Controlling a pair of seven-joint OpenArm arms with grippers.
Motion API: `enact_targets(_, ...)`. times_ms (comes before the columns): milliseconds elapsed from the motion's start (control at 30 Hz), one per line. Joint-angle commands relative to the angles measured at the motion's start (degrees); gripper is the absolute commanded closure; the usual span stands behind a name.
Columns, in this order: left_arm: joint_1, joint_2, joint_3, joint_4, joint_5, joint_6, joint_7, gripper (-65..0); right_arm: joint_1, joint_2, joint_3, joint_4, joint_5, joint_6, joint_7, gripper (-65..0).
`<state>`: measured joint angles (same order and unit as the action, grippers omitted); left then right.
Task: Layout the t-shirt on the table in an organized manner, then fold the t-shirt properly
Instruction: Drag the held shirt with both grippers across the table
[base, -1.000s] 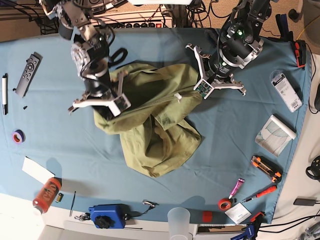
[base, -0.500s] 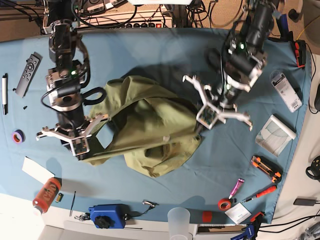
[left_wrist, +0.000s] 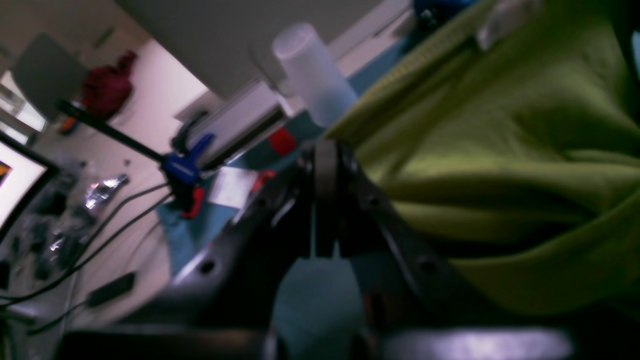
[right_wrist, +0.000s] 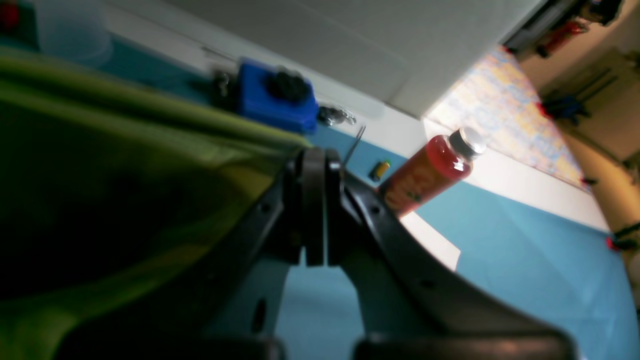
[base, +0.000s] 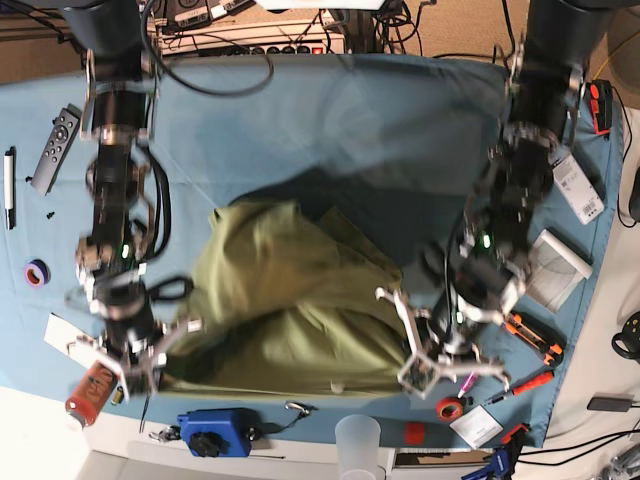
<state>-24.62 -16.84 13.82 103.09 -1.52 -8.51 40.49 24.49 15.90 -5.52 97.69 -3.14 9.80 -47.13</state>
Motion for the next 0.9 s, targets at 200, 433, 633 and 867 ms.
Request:
enact_targets(200, -5.7, -0.42, -0.5, -0.59, -10.47, 0.96, 8.02, 0.0, 12.87, 0.31, 0.9, -8.07, -1.38, -1.16, -2.16, 0.0)
enact_targets(433, -2.38, 0.22, -0.5, -0.37, -16.5, -0.57, 9.62, 0.0, 12.55, 0.31, 1.14, -8.17, -1.36, -1.11, -5.07, 0.0)
enact_targets(633, 1.95, 3.28, -0.48, 1.46, -30.93, -11.67, 10.86, 0.0, 10.97, 0.83, 1.14, -8.17, -4.83, -1.42, -6.64, 0.0)
enact_targets(867, 4.92, 13.05, 2.38, 1.88, -37.92, -17.07, 10.91, 0.0, 7.37, 7.39, 1.55, -8.17, -5.9, -1.99, -8.35, 0.0)
